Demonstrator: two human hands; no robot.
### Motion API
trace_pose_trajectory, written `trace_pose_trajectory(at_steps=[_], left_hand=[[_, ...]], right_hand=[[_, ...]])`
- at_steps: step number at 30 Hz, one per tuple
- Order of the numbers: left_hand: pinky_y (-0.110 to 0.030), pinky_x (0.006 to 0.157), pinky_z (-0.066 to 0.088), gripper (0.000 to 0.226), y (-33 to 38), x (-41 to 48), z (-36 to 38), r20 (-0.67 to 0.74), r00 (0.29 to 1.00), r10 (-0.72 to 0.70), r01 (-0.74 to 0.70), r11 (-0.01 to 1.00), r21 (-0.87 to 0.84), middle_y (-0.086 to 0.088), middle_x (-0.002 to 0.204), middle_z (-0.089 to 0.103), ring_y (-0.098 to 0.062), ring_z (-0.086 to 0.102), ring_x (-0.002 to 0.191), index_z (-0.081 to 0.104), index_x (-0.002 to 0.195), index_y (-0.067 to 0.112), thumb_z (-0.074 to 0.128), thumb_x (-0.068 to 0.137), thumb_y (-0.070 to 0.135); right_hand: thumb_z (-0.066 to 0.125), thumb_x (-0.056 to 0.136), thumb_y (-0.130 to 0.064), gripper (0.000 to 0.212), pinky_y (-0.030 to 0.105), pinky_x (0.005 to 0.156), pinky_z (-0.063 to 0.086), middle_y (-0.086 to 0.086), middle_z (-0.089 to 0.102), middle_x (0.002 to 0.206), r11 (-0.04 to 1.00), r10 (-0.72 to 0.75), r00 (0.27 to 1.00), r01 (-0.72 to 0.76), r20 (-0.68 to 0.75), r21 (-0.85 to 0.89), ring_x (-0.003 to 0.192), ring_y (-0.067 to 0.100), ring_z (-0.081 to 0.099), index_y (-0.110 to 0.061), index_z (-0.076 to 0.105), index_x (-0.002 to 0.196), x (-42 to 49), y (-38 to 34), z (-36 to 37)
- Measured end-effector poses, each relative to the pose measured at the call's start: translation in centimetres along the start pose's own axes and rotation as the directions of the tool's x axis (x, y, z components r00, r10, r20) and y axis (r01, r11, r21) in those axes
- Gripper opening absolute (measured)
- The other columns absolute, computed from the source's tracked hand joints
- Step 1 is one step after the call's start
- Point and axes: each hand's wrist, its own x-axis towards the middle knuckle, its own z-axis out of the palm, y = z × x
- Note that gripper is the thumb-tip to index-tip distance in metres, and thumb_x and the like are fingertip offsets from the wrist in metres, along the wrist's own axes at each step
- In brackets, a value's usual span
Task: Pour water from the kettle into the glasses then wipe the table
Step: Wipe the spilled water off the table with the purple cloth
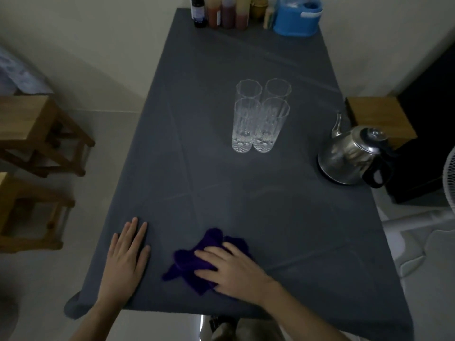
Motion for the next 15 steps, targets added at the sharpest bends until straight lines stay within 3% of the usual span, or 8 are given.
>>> trace_pose_trajectory(at_steps=[3, 5, 6, 9, 10, 12, 15], left_hand=[[-0.026, 0.118, -0.007, 0.062, 0.6, -0.1, 0.1, -0.027, 1.0, -0.014, 0.014, 1.0, 0.007, -0.003, 0.157, 0.021, -0.016, 0.012, 0.145, 0.03, 0.148, 0.017, 0.022, 0.094, 0.048], [-0.027, 0.119, -0.006, 0.062, 0.8, 0.0, 0.1, -0.037, 0.999, -0.019, 0.019, 1.0, -0.001, -0.005, 0.156, 0.025, -0.018, 0.015, 0.145, 0.033, 0.146, 0.016, 0.023, 0.094, 0.047], [-0.027, 0.118, -0.005, 0.062, 0.9, 0.0, 0.1, -0.043, 0.999, -0.016, 0.016, 1.0, -0.001, -0.006, 0.156, 0.026, -0.02, 0.016, 0.145, 0.035, 0.146, 0.015, 0.023, 0.093, 0.046], [-0.029, 0.118, -0.005, 0.063, 1.2, -0.1, 0.4, -0.071, 0.997, -0.023, 0.023, 1.0, 0.004, -0.008, 0.155, 0.028, -0.023, 0.018, 0.144, 0.037, 0.144, 0.014, 0.023, 0.092, 0.046], [-0.033, 0.117, -0.003, 0.063, 1.5, 0.0, 0.5, -0.075, 0.996, -0.043, 0.043, 0.999, 0.001, -0.009, 0.155, 0.027, -0.024, 0.018, 0.145, 0.037, 0.144, 0.013, 0.024, 0.091, 0.045], [-0.043, 0.117, 0.002, 0.058, 2.5, 0.1, 0.9, -0.083, 0.991, -0.109, 0.108, 0.994, -0.013, -0.011, 0.155, 0.027, -0.027, 0.018, 0.145, 0.036, 0.144, 0.01, 0.029, 0.094, 0.039], [-0.053, 0.116, 0.009, 0.053, 4.7, 0.5, 1.4, -0.08, 0.97, -0.23, 0.229, 0.973, -0.023, -0.018, 0.154, 0.025, -0.034, 0.018, 0.143, 0.036, 0.142, 0.005, 0.037, 0.098, 0.033]], right_hand=[[0.072, 0.067, -0.037, 0.061, 0.042, 0.097, 0.046, 0.0, 0.047, 0.147, 0.98, 0.194, 0.981, -0.194, 0.011, -0.034, 0.127, 0.019, 0.05, -0.035, 0.056, 0.127, -6.9, 4.4, -1.2], [0.069, 0.069, -0.035, 0.064, 0.044, 0.094, 0.048, 0.002, 0.047, 0.146, 0.91, 0.414, 0.91, -0.414, -0.037, -0.01, 0.127, 0.022, 0.049, -0.034, 0.051, 0.131, -12.2, 7.1, -2.1], [0.061, 0.075, -0.034, 0.057, 0.044, 0.094, 0.048, 0.003, 0.048, 0.144, 0.844, 0.535, 0.841, -0.536, -0.08, 0.011, 0.126, 0.023, 0.049, -0.032, 0.05, 0.132, -14.9, 8.1, -2.7], [0.046, 0.088, -0.031, 0.044, 0.047, 0.092, 0.047, 0.011, 0.054, 0.137, 0.57, 0.813, 0.544, -0.817, -0.207, 0.09, 0.12, 0.033, 0.054, -0.02, 0.056, 0.129, -20.1, 9.4, -3.8], [0.051, 0.09, -0.028, 0.04, 0.049, 0.092, 0.047, 0.013, 0.056, 0.135, 0.496, 0.853, 0.465, -0.864, -0.237, 0.092, 0.118, 0.035, 0.054, -0.016, 0.059, 0.127, -20.6, 9.5, -3.6], [0.066, 0.087, -0.015, 0.038, 0.052, 0.091, 0.047, 0.015, 0.058, 0.133, 0.417, 0.884, 0.381, -0.905, -0.269, 0.087, 0.115, 0.038, 0.055, -0.012, 0.062, 0.125, -19.8, 9.1, -2.8], [0.062, 0.088, -0.02, 0.035, 0.053, 0.088, 0.05, 0.014, 0.058, 0.132, 0.406, 0.888, 0.369, -0.91, -0.275, 0.089, 0.113, 0.037, 0.056, -0.014, 0.063, 0.122, -16.1, 7.7, -2.0]])
